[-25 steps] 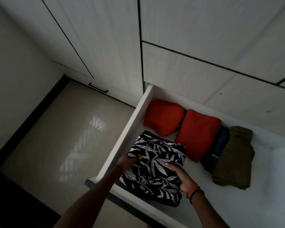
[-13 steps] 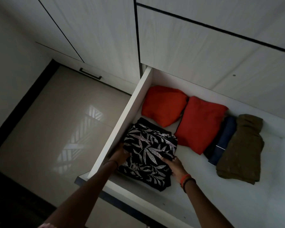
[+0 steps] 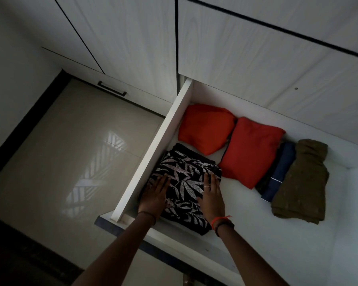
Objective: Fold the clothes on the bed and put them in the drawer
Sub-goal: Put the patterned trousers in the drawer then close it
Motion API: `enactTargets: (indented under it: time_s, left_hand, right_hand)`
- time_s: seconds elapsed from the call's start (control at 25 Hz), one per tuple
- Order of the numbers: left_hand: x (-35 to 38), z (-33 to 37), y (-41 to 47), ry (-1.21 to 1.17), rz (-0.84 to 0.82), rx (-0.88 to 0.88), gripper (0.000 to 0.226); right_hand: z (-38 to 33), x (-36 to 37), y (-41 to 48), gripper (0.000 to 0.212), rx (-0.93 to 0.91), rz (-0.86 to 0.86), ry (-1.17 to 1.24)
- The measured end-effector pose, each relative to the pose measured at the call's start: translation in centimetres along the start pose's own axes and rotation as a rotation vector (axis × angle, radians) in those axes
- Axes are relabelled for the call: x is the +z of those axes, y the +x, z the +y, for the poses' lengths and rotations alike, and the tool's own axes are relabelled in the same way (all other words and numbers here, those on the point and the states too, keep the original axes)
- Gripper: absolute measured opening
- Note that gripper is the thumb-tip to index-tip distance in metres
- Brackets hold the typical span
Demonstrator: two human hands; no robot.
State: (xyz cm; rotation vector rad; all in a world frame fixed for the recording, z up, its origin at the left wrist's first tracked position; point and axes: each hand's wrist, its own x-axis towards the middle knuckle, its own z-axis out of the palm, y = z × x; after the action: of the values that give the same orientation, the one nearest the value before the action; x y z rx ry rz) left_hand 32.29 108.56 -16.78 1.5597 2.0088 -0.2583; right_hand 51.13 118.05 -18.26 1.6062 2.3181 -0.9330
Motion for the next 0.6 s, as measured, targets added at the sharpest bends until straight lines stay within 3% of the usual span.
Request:
enactTargets:
  time_s: [0.24,0.6]
  left_hand:
    - [-0.1,0.4,0.9,0.032,-0.096,-0.058,0.081]
    - [-3.4,1.6,-5.6,-0.118,-0.124,0.079,0.041]
  right_hand:
    - [0.7,-0.5,0.9,0.095,0.023,-0.079,0.01]
    - [-1.5,-3.0,-4.8,0.049,-0.022,0.004,0.063]
